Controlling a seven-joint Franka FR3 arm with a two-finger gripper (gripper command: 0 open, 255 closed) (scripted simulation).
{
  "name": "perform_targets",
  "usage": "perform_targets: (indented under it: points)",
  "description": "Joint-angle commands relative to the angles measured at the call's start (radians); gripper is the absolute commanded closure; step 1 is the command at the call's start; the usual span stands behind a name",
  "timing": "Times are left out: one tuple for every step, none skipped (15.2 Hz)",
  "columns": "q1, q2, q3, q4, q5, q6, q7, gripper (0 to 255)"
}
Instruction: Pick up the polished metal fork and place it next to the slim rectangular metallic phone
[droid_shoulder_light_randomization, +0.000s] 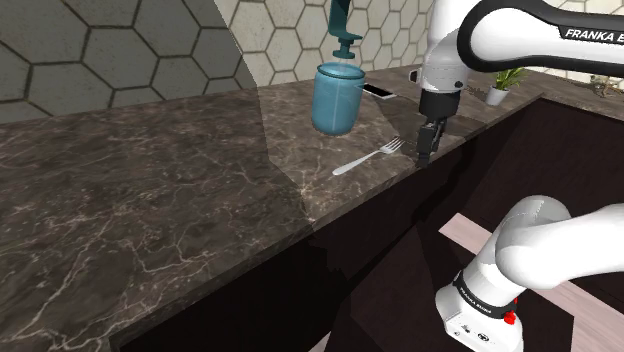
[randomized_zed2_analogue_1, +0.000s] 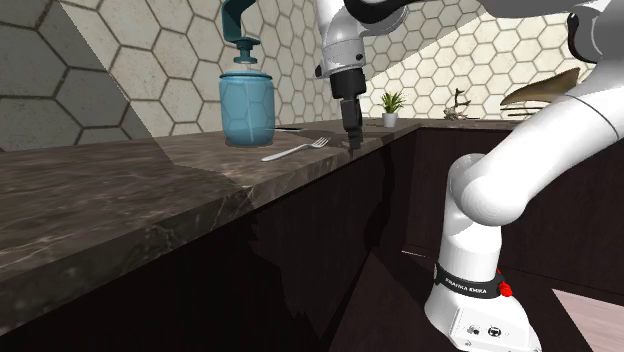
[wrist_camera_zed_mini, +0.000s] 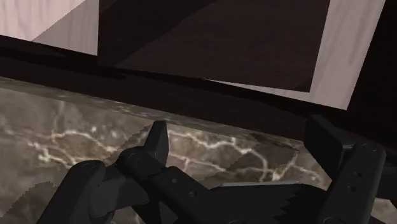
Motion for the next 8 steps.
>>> perform_targets:
  points:
    - [0.0, 0.0, 0.0, 0.0, 0.0, 0.0, 0.0, 0]
    - [0.034, 0.03, -0.012, 0.027, -0.018, 0.017, -0.09, 0]
    - [0.07, 0.059, -0.025, 0.053, -0.035, 0.033, -0.178, 0]
    - [0.105, 0.085, -0.036, 0.079, -0.049, 0.049, -0.267, 0]
    - [0.139, 0.108, -0.047, 0.104, -0.06, 0.063, -0.355, 0]
    - [0.175, 0.129, -0.057, 0.128, -0.07, 0.077, -0.442, 0]
    - [0.21, 0.148, -0.066, 0.151, -0.078, 0.089, -0.53, 0]
    - [0.244, 0.164, -0.074, 0.173, -0.084, 0.101, -0.617, 0]
